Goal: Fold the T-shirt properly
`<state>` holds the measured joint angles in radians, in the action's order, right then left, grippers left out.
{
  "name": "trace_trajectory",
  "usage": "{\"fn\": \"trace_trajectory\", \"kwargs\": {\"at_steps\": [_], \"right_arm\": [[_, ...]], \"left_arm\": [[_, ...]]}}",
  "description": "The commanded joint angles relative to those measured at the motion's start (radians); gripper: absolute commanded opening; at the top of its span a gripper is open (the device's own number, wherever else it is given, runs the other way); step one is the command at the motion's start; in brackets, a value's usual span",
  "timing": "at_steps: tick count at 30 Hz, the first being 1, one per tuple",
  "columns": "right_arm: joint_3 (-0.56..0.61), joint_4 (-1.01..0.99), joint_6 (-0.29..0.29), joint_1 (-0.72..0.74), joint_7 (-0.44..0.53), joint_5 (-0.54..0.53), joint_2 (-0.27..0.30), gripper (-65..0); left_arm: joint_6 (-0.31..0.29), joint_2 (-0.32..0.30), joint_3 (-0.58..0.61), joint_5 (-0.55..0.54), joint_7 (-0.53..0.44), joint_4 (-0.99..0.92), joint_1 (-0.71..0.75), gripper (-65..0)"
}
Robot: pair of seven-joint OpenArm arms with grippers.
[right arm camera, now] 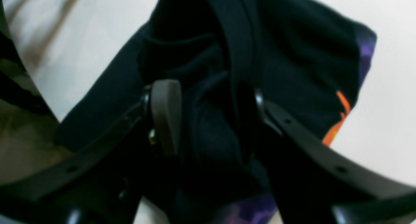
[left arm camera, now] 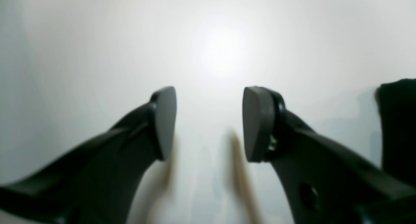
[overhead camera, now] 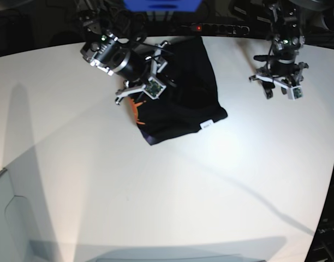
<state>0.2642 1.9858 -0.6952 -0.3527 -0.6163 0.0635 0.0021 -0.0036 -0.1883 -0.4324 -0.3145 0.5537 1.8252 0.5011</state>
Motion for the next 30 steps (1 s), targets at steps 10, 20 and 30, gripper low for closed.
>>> {"fn": "trace_trajectory", "kwargs": {"at_steps": [10,20,30], "right_arm": [[0.252,0.031,-0.003,0.002,0.029,-0.023,0.171,-35.7],[0.252,0.050,-0.003,0.048,0.029,-0.023,0.181,-35.9],[0.198,0.050,-0.003,0.040,0.144,-0.023,0.085,-35.6]], "left_arm": [[-0.002,-0.015,-0.009,0.001,-0.019,0.017,-0.020,-33.2],[-0.002,-0.021,-0.009,0.001,-0.019,0.017,-0.015,-33.2],[-0.002,-0.023,-0.009,0.001,-0.019,0.040,-0.012,-33.2]]}}
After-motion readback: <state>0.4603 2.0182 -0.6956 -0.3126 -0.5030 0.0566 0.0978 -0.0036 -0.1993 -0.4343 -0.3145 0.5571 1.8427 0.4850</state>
